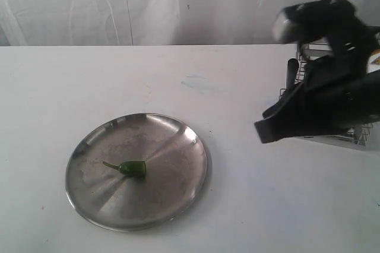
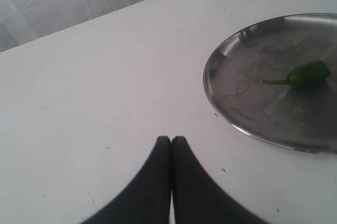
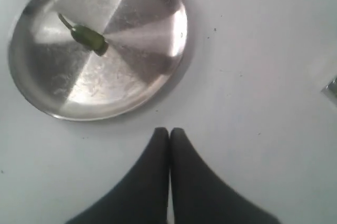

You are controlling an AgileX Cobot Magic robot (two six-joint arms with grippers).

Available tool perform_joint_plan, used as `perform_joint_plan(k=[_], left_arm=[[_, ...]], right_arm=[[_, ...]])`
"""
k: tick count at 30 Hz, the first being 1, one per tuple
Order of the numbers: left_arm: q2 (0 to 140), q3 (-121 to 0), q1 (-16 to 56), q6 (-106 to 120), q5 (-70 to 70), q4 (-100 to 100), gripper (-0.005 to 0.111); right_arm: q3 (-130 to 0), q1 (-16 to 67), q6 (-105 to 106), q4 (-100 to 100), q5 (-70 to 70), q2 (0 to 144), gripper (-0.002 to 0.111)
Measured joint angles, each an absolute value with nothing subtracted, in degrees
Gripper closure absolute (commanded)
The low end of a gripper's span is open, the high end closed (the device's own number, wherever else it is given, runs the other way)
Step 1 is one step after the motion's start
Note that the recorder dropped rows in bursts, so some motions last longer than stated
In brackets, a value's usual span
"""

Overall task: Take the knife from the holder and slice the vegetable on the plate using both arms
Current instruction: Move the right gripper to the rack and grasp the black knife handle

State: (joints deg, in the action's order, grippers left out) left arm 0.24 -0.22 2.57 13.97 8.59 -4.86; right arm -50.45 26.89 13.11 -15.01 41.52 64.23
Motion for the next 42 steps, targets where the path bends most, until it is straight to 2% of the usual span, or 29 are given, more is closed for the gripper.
perform_joint_plan(k=[4,11,13,15,16,18,20,23,28,32,38,39,42], left_arm=[[0.2,-0.2,2.6,14.0,8.6,-4.9,0.107],[0.2,-0.2,2.6,14.0,8.6,-4.9,0.107],[0.2,-0.2,2.6,14.0,8.6,-4.9,0.107],[0.2,-0.2,2.6,14.0,8.6,-4.9,0.107],[0.2,-0.2,2.6,14.0,8.6,-4.9,0.107],[0.2,-0.2,2.6,14.0,8.6,-4.9,0.107],[0.2,-0.2,2.6,14.0,8.6,-4.9,0.107],[0.2,-0.2,2.6,14.0,8.6,-4.9,0.107],[0.2,-0.2,2.6,14.0,8.6,-4.9,0.107],[0.2,-0.2,2.6,14.0,8.6,-4.9,0.107],[0.2,-0.2,2.6,14.0,8.6,-4.9,0.107],[0.2,-0.2,2.6,14.0,8.6,-4.9,0.107],[0.2,-0.2,2.6,14.0,8.6,-4.9,0.107]], right_arm=[[-50.4,32.8,-1.5,0.0,34.9,67.0,0.108],[-50.7,33.6,-25.4,25.0,32.9,67.8,0.108],[-50.7,33.6,-27.1,28.2,32.9,68.5,0.102],[-50.7,33.6,-27.9,30.2,32.4,69.9,0.083],[-50.7,33.6,-27.9,30.4,32.1,70.3,0.067],[-50.7,33.6,-28.1,30.8,31.3,71.3,0.045],[-50.7,33.6,-28.2,31.3,30.3,71.8,0.038],[-50.7,33.6,-31.0,35.4,28.7,73.5,0.038],[-50.7,33.6,-61.1,55.9,33.9,77.2,0.038],[-50.9,33.6,-68.6,59.3,30.5,78.9,0.038],[-53.5,33.6,-74.0,65.5,33.7,85.0,0.038],[-53.7,33.6,-75.3,66.6,33.8,85.3,0.039],[-54.1,33.6,-81.9,70.8,37.0,86.5,0.056]])
